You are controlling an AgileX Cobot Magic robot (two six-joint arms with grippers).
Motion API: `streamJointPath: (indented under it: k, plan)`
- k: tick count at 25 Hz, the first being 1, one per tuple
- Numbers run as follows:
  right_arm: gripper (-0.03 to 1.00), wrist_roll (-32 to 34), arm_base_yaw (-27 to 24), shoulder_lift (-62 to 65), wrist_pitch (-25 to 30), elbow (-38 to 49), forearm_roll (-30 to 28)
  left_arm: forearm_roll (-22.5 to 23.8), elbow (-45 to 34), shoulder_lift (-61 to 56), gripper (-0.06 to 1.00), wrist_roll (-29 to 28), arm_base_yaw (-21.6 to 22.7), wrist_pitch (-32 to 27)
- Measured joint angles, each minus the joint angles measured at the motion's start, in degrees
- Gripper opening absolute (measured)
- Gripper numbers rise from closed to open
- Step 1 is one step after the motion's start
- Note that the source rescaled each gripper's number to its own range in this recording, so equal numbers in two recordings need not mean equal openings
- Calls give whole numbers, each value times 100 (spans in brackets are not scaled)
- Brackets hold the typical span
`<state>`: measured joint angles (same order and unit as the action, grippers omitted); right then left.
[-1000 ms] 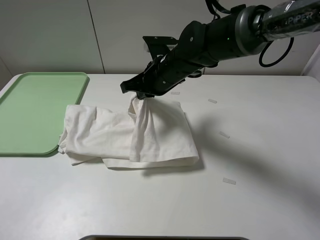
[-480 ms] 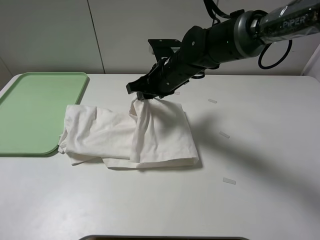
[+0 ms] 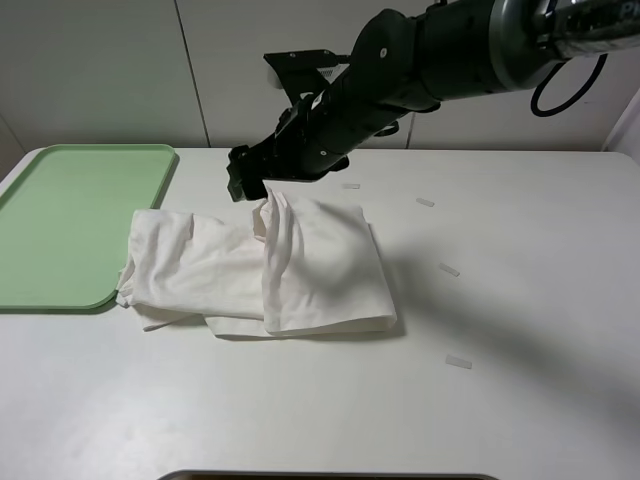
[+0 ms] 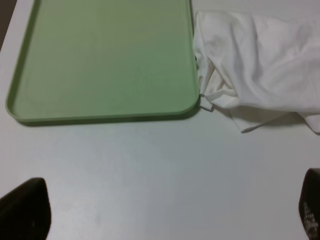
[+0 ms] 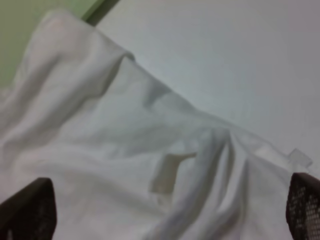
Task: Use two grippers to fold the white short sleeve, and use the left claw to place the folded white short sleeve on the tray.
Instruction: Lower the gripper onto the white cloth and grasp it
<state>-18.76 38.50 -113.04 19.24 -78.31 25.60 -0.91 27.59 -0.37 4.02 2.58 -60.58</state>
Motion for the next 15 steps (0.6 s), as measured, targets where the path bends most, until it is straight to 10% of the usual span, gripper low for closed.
streamJointPath:
  k: [15]
  plan:
    - [100, 695, 146, 1706, 2742, 0, -2024, 0, 0, 0, 100, 0, 0, 0]
